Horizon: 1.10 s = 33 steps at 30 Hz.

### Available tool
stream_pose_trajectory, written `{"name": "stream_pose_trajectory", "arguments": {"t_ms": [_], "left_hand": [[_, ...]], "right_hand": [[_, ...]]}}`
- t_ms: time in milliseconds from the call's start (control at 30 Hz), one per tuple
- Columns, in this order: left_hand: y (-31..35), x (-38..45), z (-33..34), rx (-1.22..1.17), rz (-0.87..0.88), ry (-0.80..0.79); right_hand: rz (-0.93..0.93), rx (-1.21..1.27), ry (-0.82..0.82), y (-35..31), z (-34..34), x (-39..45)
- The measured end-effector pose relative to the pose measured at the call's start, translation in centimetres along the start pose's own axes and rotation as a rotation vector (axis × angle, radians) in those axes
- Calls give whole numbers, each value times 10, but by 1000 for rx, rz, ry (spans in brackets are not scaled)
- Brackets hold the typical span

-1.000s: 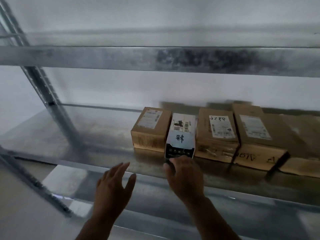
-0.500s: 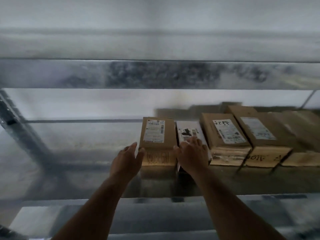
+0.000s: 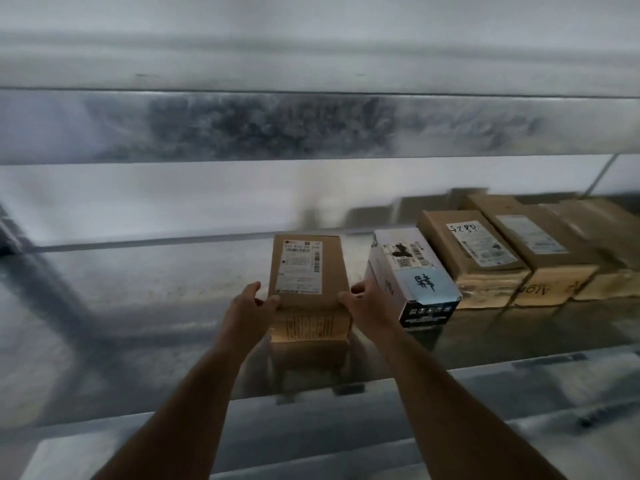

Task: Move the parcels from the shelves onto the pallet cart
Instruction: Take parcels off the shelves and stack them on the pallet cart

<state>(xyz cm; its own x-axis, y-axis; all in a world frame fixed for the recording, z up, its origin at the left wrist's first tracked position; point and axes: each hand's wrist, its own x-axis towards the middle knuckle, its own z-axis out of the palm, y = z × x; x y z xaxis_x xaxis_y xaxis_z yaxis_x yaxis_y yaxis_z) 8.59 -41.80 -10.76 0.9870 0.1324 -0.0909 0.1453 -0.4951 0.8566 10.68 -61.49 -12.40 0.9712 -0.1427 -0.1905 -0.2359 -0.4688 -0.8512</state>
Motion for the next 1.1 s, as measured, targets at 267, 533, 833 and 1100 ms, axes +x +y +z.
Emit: {"name": "stream_pose_trajectory", "arguments": {"t_ms": [267, 533, 833, 1100], "left_hand": [[-11, -11, -11, -311, -27, -233], [-20, -66, -6, -369, 254, -180], [3, -142, 14, -271, 380, -99], [67, -203, 82, -206, 511, -178]], "right_hand": [[-26, 237, -215, 0, 4, -28], [-272, 293, -242, 12, -1, -79], [-412, 259, -182, 39, -67, -153], [-418, 280, -45, 85, -164, -209]]}}
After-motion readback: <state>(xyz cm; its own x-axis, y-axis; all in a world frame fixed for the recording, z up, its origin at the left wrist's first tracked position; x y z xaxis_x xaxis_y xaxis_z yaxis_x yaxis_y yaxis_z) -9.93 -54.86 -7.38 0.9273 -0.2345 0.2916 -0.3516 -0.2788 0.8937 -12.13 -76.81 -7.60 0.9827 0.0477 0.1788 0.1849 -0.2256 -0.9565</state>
